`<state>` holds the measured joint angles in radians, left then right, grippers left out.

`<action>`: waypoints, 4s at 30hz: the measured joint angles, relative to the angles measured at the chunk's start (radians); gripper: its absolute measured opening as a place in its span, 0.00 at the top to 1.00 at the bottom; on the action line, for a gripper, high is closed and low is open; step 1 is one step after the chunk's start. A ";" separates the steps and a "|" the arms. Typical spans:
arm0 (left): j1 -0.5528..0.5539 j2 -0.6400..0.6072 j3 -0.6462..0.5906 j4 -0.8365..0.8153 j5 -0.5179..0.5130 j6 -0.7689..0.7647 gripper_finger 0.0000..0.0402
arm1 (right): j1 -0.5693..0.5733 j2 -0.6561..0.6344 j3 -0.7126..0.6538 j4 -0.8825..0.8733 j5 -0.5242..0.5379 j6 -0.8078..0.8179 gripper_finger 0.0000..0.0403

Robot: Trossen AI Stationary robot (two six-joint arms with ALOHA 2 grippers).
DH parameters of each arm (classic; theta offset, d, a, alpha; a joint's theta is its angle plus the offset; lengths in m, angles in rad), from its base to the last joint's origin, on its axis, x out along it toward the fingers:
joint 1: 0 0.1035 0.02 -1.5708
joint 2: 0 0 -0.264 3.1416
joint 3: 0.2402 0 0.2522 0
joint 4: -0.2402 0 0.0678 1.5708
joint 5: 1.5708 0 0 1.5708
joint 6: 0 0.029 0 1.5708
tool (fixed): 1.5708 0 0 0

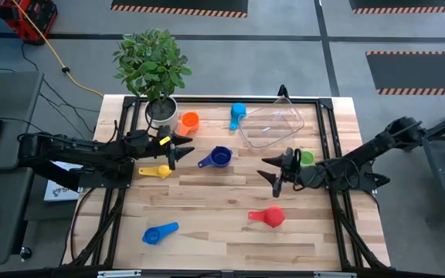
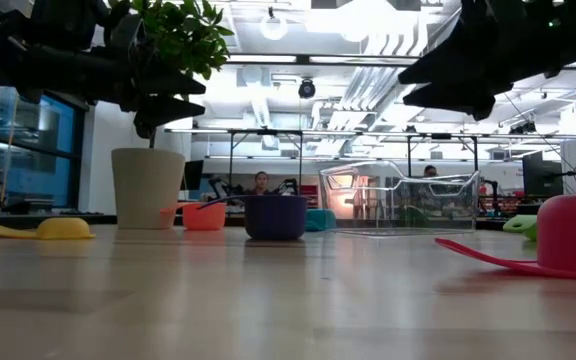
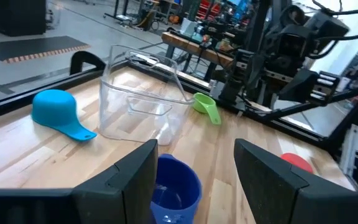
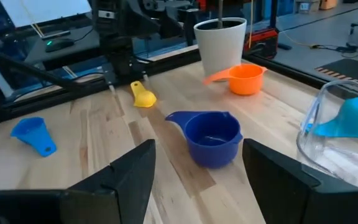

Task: Nest measuring cups in basket
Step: Move the red measuring cup to the left side of the table

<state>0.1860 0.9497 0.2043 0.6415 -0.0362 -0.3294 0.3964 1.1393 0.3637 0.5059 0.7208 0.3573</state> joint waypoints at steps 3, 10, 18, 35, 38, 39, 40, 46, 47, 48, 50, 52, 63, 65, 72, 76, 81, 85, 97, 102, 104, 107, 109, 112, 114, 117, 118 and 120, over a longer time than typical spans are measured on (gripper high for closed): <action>0.000 0.000 0.000 -0.001 -0.009 -0.003 0.50 | -0.014 0.000 0.000 0.004 0.004 0.000 0.43; -0.004 0.000 0.000 -0.018 -0.009 -0.008 0.50 | -0.025 0.000 0.000 0.008 -0.002 0.005 0.43; -0.004 0.000 0.000 -0.024 -0.009 -0.009 0.50 | -0.018 0.035 0.159 -0.329 -0.381 0.235 0.43; -0.004 0.001 0.000 -0.042 -0.001 -0.009 0.50 | -0.056 0.615 0.777 -1.046 -0.876 0.009 0.43; -0.004 0.001 0.000 -0.044 -0.001 -0.009 0.50 | -0.056 0.663 0.816 -1.063 -0.899 -0.028 0.43; -0.004 0.001 0.000 -0.044 -0.001 -0.009 0.50 | -0.056 0.673 0.824 -1.069 -0.906 -0.033 0.43; -0.004 0.001 0.000 -0.044 -0.001 -0.009 0.50 | -0.056 0.680 0.830 -1.076 -0.910 -0.033 0.43; -0.005 0.001 0.000 -0.045 -0.001 -0.009 0.50 | -0.048 0.713 0.830 -1.082 -0.881 0.009 0.43; -0.005 0.001 0.000 -0.047 -0.001 -0.009 0.50 | -0.044 0.723 0.830 -1.081 -0.873 0.010 0.43; -0.005 0.001 0.000 -0.046 -0.001 -0.009 0.50 | -0.040 0.732 0.830 -1.082 -0.864 0.011 0.43; -0.005 0.001 0.000 -0.046 -0.001 -0.009 0.50 | -0.032 0.752 0.830 -1.089 -0.849 0.023 0.43; -0.005 0.001 0.000 -0.046 -0.001 -0.009 0.50 | -0.025 0.767 0.830 -1.088 -0.836 0.027 0.43; -0.005 0.001 0.000 -0.046 -0.001 -0.009 0.50 | 0.028 0.779 0.830 -1.069 -0.703 0.056 0.43; -0.005 0.001 0.000 -0.046 -0.001 -0.008 0.50 | 0.037 0.780 0.830 -1.064 -0.664 0.072 0.43; -0.005 0.001 0.000 -0.046 -0.001 -0.008 0.50 | 0.064 0.780 0.830 -1.066 -0.616 0.116 0.43; -0.005 0.001 0.000 -0.046 -0.001 -0.009 0.50 | 0.071 0.780 0.830 -1.073 -0.612 0.140 0.43; -0.005 0.001 0.000 -0.046 -0.001 -0.008 0.50 | 0.070 0.780 0.830 -1.071 -0.602 0.163 0.49; -0.005 0.001 0.000 -0.046 -0.001 -0.008 0.50 | 0.070 0.780 0.829 -1.071 -0.584 0.166 0.59; -0.005 0.001 0.000 -0.046 -0.001 -0.008 0.50 | 0.071 0.779 0.829 -1.079 -0.583 0.125 0.70; -0.005 0.001 0.000 -0.046 -0.001 -0.008 0.50 | 0.071 0.746 0.828 -1.120 -0.574 0.105 0.70; -0.005 0.001 0.000 -0.047 -0.001 -0.009 0.50 | 0.071 0.726 0.828 -1.127 -0.562 0.089 0.70; -0.005 0.001 0.000 -0.047 -0.001 -0.008 0.50 | 0.076 0.691 0.828 -1.128 -0.512 0.061 0.70; -0.005 0.001 0.000 -0.047 -0.001 -0.009 0.50 | 0.079 0.663 0.828 -1.128 -0.468 0.043 0.70; -0.005 0.001 0.000 -0.047 -0.001 -0.008 0.50 | 0.089 0.608 0.811 -1.113 -0.409 0.038 0.70; -0.005 0.001 0.000 -0.047 -0.001 -0.009 0.50 | 0.097 0.558 0.777 -1.079 -0.369 0.046 0.70; -0.005 0.001 0.000 -0.047 -0.001 -0.008 0.50 | 0.112 0.464 0.678 -0.985 -0.297 0.072 0.70; -0.005 0.001 0.000 -0.047 -0.001 -0.008 0.50 | 0.118 0.428 0.635 -0.931 -0.274 0.081 0.70; -0.005 0.001 0.000 -0.047 -0.001 -0.008 0.50 | 0.126 0.352 0.537 -0.796 -0.224 0.080 0.70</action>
<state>0.1814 0.9504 0.2043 0.5949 -0.0376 -0.3374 0.5227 1.4915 0.9004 -0.2902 0.4968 0.4371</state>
